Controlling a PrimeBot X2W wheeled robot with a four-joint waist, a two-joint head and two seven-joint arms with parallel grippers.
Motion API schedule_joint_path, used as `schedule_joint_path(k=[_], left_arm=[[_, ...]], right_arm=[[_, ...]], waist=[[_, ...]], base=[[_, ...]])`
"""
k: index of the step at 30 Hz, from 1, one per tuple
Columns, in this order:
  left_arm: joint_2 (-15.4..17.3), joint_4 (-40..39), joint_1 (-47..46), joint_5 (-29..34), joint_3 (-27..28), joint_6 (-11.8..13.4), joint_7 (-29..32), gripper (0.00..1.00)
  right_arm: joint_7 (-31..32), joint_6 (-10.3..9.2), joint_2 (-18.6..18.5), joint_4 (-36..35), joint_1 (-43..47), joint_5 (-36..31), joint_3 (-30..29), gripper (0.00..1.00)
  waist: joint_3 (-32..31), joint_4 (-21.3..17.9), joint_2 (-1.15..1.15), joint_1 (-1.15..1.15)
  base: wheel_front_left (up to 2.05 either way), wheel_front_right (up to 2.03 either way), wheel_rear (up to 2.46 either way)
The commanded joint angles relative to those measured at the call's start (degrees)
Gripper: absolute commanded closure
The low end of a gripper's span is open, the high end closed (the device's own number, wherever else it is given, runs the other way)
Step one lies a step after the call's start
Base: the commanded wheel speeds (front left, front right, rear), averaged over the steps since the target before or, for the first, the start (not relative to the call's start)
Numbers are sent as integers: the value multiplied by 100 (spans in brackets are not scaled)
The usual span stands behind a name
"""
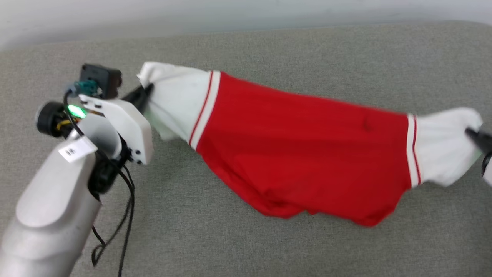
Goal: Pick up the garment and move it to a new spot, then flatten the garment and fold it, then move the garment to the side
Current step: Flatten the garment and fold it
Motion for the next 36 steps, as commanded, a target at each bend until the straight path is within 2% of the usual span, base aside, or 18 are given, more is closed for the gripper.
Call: schedule_joint_path(k=[1,6,9,21,29,36], left_arm=[[108,129,-265,98,75,4,-163,100],[159,602,-895,281,219,48,-568,100],[142,862,-1398,419,300,157,-837,100],[266,1758,-3447,965,475,402,-1728,100],[283,2232,-5020,1311,386,325,-2215,100],[104,2712,-5379,1181,384,190,-2343,100]], right_arm=[[-94,-10,-32,0,-323,-108,-121,100],[-194,-11,124,103,-1024,-400,-273,100],[-284,-12,200,178,-1590,-624,-320,100],[-999,-13,324,545,-4044,-1481,-388,100],[-1519,-12,490,899,-5846,-1872,-160,100],[-1739,-11,641,1251,-6369,-1809,223,100]], waist=[[-73,-4,0,0],[-111,4,0,0],[-45,8,0,0],[545,-2,0,0],[1262,-3,0,0],[1705,-2,0,0]], base=[[0,0,0],[0,0,0],[0,0,0],[0,0,0],[0,0,0],[0,0,0]])
